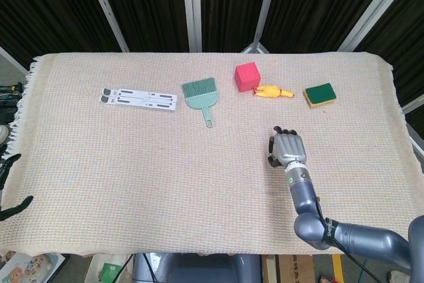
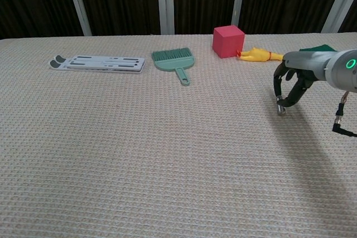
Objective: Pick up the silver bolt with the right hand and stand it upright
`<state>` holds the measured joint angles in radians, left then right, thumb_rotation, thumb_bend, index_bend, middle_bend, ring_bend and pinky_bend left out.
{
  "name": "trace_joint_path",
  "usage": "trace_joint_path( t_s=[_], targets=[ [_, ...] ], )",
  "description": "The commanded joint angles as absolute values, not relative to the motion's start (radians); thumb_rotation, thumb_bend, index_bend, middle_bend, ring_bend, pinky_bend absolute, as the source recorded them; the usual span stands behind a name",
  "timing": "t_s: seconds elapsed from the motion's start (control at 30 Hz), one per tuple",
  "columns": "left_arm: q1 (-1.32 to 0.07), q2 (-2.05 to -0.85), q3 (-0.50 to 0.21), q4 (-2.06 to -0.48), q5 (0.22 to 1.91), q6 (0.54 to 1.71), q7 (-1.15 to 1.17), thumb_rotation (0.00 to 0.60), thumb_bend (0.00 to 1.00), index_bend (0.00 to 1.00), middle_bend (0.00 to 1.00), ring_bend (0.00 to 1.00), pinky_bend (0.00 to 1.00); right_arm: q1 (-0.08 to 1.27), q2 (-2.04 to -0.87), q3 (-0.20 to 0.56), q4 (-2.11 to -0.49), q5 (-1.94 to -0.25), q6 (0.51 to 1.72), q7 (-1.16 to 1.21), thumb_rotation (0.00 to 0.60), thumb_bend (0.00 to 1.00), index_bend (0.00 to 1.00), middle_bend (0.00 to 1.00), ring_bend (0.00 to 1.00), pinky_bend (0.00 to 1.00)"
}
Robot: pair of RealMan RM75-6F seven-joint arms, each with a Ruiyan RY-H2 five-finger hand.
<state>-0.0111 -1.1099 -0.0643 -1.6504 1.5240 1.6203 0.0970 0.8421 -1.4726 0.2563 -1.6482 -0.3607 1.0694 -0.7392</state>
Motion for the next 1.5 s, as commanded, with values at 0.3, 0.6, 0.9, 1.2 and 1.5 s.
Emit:
trace_joint_path(
  t_s=[0.3,0.6,0.9,1.2,1.5],
  targets=[
    [-0.011,-1.110,-0.065,-1.651,1.522,1.620,0.097,0.600,0.23,0.17,0.00,0.00,0.00,0.856,-1.458,0.237,-1.648,-0.331,1.051,-0.737,0.600,0.39,0.63,0.15,0.18,0.12],
    [-0.010,-1.111,-0.066,-1.651,1.521,1.621,0.100,0.600,0.23,0.17,0.00,0.00,0.00,0.867,-1.439,0.227,-1.658,-0.311,1.047,-0.737,0.600,0.39,0.58,0.15,0.17,0.11],
    [-0.010,-1.113,-0.065,-1.652,1.522,1.621,0.108,0.600,0.23,0.17,0.00,0.00,0.00,0.889,-1.407,0.215,-1.678,-0.251,1.029,-0.758,0.600,0.38,0.50,0.15,0.14,0.10],
    [-0.010,-1.114,-0.066,-1.652,1.521,1.622,0.109,0.600,0.23,0.17,0.00,0.00,0.00,0.905,-1.386,0.202,-1.689,-0.219,1.023,-0.763,0.600,0.28,0.40,0.12,0.11,0.08],
    [-0.009,-1.113,-0.068,-1.650,1.521,1.624,0.103,0.600,0.23,0.17,0.00,0.00,0.00,0.963,-1.260,0.164,-1.787,-0.073,0.984,-0.858,0.600,0.19,0.21,0.07,0.03,0.02]
  ],
)
